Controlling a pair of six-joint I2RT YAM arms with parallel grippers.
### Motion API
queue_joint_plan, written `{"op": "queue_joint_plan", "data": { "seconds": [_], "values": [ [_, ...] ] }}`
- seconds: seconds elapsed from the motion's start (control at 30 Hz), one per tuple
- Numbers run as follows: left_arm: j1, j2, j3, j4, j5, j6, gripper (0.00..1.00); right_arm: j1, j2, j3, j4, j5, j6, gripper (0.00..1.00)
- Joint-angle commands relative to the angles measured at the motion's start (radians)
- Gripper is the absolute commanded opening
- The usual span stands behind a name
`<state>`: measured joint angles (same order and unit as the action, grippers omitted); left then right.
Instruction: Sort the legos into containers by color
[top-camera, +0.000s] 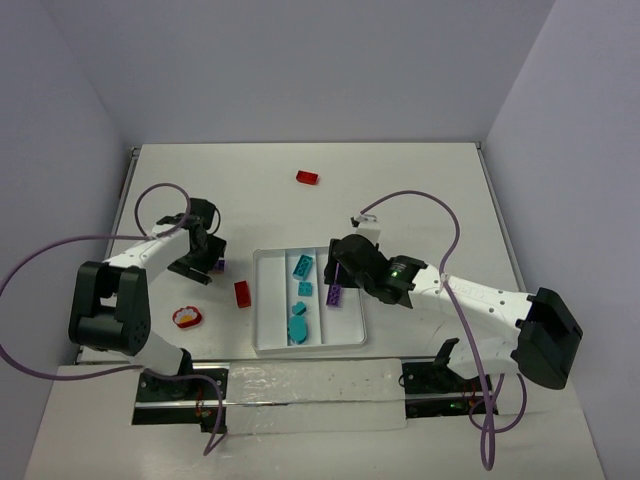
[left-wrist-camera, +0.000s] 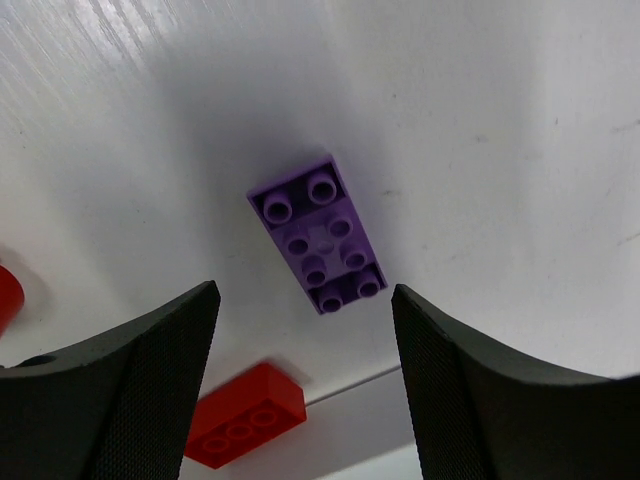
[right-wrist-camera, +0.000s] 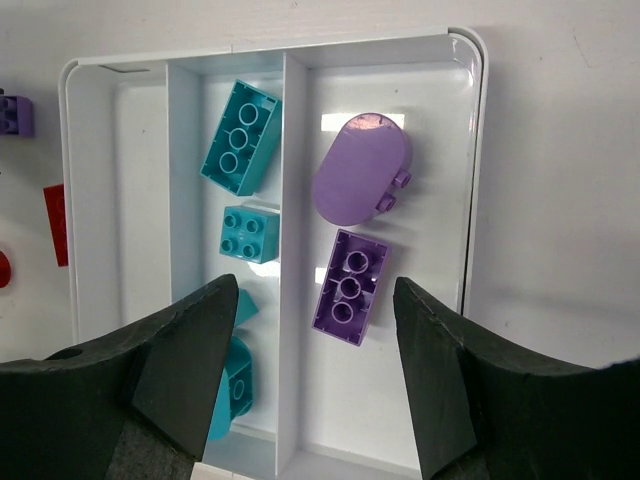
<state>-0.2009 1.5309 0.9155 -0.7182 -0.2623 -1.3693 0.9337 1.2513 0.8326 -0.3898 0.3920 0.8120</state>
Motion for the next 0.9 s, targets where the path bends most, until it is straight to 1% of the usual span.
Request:
{"op": "queue_joint_plan", "data": {
  "seconds": [0.0,0.27,0.43,0.47,0.57,0.6,0.63,0.87],
  "values": [
    [0.022,0.019,-0.007,0.068,-0.028,-0.058,0.76,0.008,-0.018,0.036,-0.017,0.039,-0.008,0.71],
    [0.034,0.089,0.017,0.104,-0.034,-0.027,0.73,0.007,-0.006,0.040,-0.012,0.033,-0.013,0.72],
    [0.044,0.105,0.007,0.112,-0.033,-0.009,0.71,0.007,-0.007,0.039,-0.016,0.030,-0.008,0.72],
    [0.046,0.106,0.003,0.116,-0.034,-0.006,0.70,0.007,-0.011,0.036,-0.014,0.029,-0.006,0.72],
    [0.047,0.110,-0.006,0.126,-0.030,0.004,0.63,0.007,-0.016,0.032,-0.010,0.027,-0.002,0.72],
    [0.047,0.115,-0.006,0.128,-0.026,0.006,0.54,0.008,-0.016,0.034,-0.012,0.027,-0.002,0.72],
    [0.047,0.117,-0.006,0.126,-0.026,0.006,0.54,0.008,-0.017,0.036,-0.014,0.027,-0.004,0.72],
    [0.047,0.106,0.013,0.108,-0.028,0.026,0.12,0.007,-0.017,0.057,-0.019,0.039,-0.017,0.72]
  ]
}}
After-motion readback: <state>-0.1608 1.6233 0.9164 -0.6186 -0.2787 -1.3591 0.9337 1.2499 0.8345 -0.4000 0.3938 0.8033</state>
